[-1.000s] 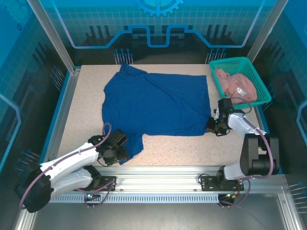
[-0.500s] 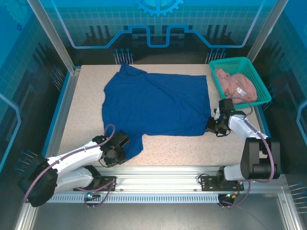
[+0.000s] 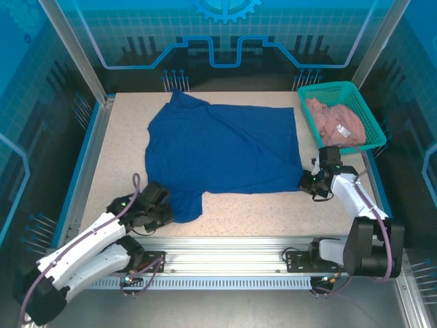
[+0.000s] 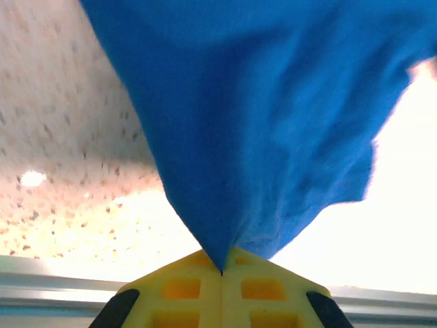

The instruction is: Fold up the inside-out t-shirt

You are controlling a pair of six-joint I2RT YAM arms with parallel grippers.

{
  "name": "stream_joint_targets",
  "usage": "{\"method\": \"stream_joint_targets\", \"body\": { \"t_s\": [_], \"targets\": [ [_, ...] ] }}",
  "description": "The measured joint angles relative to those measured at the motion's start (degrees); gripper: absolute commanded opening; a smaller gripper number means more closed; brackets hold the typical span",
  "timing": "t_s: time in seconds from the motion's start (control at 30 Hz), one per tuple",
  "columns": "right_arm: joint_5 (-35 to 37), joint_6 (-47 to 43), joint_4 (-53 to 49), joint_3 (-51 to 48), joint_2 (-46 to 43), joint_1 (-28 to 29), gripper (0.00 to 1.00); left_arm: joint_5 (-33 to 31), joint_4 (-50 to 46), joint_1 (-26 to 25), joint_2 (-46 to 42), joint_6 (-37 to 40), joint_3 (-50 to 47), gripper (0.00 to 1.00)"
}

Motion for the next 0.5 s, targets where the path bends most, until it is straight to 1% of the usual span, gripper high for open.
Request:
{"method": "stream_joint_targets", "body": {
  "t_s": [0.13,0.2,0.3,0.4,0.5],
  "targets": [
    [-1.0,0.2,-0.7,2.5,0.8,-0.5,0.00,1.1,1.3,11.2,1.3,6.1,7.4,0.00],
    [-1.1,0.1,-0.7,5.7,2.8,-0.5,0.00,2.1,3.4,16.4,3.7,9.2,11.4,0.00],
    [-1.1,-0.1,-0.7,11.5,7.0,-0.5,0.00,4.4,8.4,22.5,8.5,12.9,16.4,0.00],
    [-1.2,-0.3,-0.3,17.5,12.3,-0.5,0.01,5.9,12.8,26.5,15.9,15.6,21.9,0.00],
    [-1.2,-0.5,-0.1,22.3,17.4,-0.4,0.02,6.9,16.4,28.3,23.0,17.4,26.7,0.00]
  ]
}}
